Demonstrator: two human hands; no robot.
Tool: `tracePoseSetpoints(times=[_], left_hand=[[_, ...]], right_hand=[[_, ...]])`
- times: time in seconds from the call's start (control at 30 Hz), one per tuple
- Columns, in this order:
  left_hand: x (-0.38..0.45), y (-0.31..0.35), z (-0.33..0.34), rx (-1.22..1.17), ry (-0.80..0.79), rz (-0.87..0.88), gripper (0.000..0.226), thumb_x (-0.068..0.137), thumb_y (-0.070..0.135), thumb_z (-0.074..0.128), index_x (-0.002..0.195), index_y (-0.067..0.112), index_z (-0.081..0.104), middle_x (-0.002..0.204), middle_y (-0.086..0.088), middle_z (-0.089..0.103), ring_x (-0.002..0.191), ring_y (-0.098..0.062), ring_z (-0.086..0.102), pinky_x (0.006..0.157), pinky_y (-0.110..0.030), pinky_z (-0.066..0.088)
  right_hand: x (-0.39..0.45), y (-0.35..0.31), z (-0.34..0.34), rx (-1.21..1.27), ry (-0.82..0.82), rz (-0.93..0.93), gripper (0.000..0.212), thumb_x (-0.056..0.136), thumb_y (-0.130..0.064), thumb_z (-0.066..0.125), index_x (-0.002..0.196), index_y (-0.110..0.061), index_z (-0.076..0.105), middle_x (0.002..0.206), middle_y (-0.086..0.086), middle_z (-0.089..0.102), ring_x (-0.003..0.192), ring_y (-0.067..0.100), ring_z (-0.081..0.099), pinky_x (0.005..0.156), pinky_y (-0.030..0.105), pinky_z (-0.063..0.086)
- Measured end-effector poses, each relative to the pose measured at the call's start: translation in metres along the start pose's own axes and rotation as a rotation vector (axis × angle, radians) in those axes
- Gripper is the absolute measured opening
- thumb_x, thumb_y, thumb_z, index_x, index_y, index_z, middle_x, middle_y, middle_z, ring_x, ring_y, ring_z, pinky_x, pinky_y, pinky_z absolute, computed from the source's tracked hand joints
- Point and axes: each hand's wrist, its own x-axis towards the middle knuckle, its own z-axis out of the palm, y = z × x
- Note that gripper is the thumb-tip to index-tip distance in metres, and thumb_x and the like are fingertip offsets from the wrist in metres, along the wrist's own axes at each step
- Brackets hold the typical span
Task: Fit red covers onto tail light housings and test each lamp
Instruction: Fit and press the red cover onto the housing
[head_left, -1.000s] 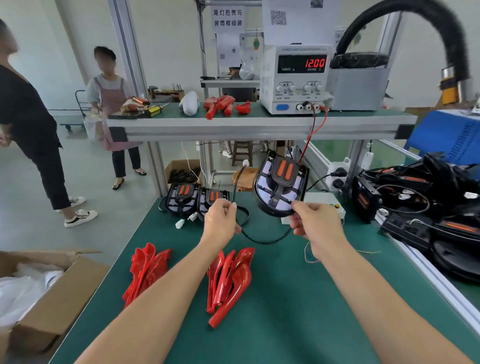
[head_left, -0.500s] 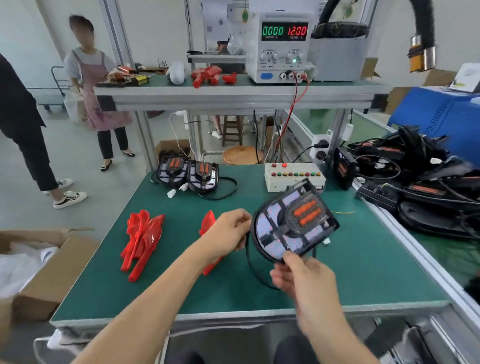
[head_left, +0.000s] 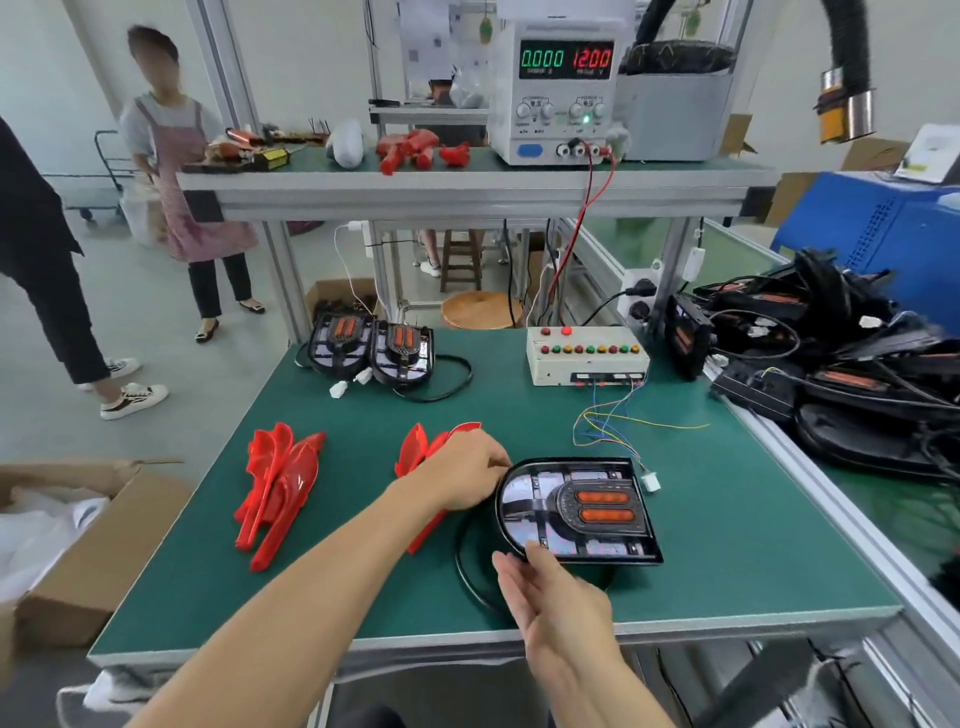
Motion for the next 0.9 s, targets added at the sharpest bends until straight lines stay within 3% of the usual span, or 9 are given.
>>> tracePoseSetpoints(times=[0.07, 0.17, 0.27, 0.37, 0.63, 0.8, 0.9], left_hand=[[0.001, -0.003, -0.004, 0.036, 0.116, -0.045, 0.022, 0.098, 0.017, 0.058, 0.105, 0.012, 0.078, 0.108, -0.006, 0.077, 0.100, -0.025, 0.067, 0.088, -0.031, 0.050], [-0.003, -0.015, -0.011, 0.098, 0.294, -0.210, 0.015, 0.095, 0.024, 0.060, 0.095, 0.016, 0.073, 0.104, -0.009, 0.073, 0.102, -0.036, 0.065, 0.086, -0.040, 0.053], [-0.011, -0.023, -0.011, 0.233, 0.193, -0.321, 0.020, 0.090, 0.030, 0.062, 0.085, 0.010, 0.061, 0.098, -0.012, 0.069, 0.095, -0.039, 0.066, 0.075, -0.038, 0.052], [-0.018, -0.024, -0.005, 0.310, 0.105, -0.343, 0.030, 0.087, 0.041, 0.070, 0.081, 0.018, 0.051, 0.102, -0.009, 0.067, 0.098, -0.036, 0.067, 0.073, -0.035, 0.048], [-0.018, -0.021, 0.005, 0.439, 0.103, -0.347, 0.017, 0.086, 0.031, 0.067, 0.088, 0.020, 0.053, 0.102, -0.004, 0.068, 0.098, -0.031, 0.069, 0.070, -0.032, 0.042], [-0.017, -0.022, 0.003, 0.341, 0.163, -0.370, 0.027, 0.086, 0.034, 0.067, 0.083, 0.018, 0.045, 0.102, -0.006, 0.067, 0.098, -0.034, 0.067, 0.070, -0.033, 0.042], [-0.019, -0.017, -0.005, 0.234, 0.254, -0.397, 0.035, 0.084, 0.038, 0.067, 0.074, 0.016, 0.041, 0.087, -0.006, 0.060, 0.086, -0.034, 0.063, 0.067, -0.033, 0.040]], right_hand=[[0.002, 0.001, 0.001, 0.003, 0.006, 0.014, 0.014, 0.095, 0.000, 0.066, 0.096, 0.014, 0.062, 0.082, 0.027, 0.074, 0.077, 0.031, 0.073, 0.052, 0.026, 0.061], [0.003, 0.001, 0.002, -0.032, 0.005, 0.032, 0.020, 0.092, -0.003, 0.072, 0.094, 0.014, 0.063, 0.086, 0.028, 0.074, 0.078, 0.031, 0.074, 0.054, 0.027, 0.062], [0.006, 0.001, 0.002, -0.078, 0.001, 0.048, 0.023, 0.090, -0.006, 0.075, 0.093, 0.014, 0.065, 0.083, 0.027, 0.075, 0.073, 0.028, 0.076, 0.053, 0.028, 0.062], [0.007, 0.000, 0.002, -0.105, -0.030, 0.092, 0.029, 0.091, -0.009, 0.075, 0.098, 0.016, 0.062, 0.083, 0.027, 0.075, 0.066, 0.028, 0.076, 0.050, 0.029, 0.061], [0.005, 0.000, -0.003, -0.255, -0.127, 0.176, 0.030, 0.096, -0.017, 0.070, 0.102, 0.011, 0.060, 0.087, 0.025, 0.076, 0.067, 0.028, 0.077, 0.053, 0.028, 0.062], [0.002, -0.004, -0.009, -0.447, -0.210, 0.052, 0.015, 0.096, -0.011, 0.068, 0.095, 0.004, 0.067, 0.078, 0.018, 0.076, 0.055, 0.021, 0.071, 0.044, 0.023, 0.053], [0.004, -0.009, -0.008, -0.678, -0.240, -0.220, 0.012, 0.096, -0.012, 0.067, 0.087, -0.005, 0.069, 0.072, 0.011, 0.075, 0.049, 0.017, 0.064, 0.044, 0.023, 0.045]])
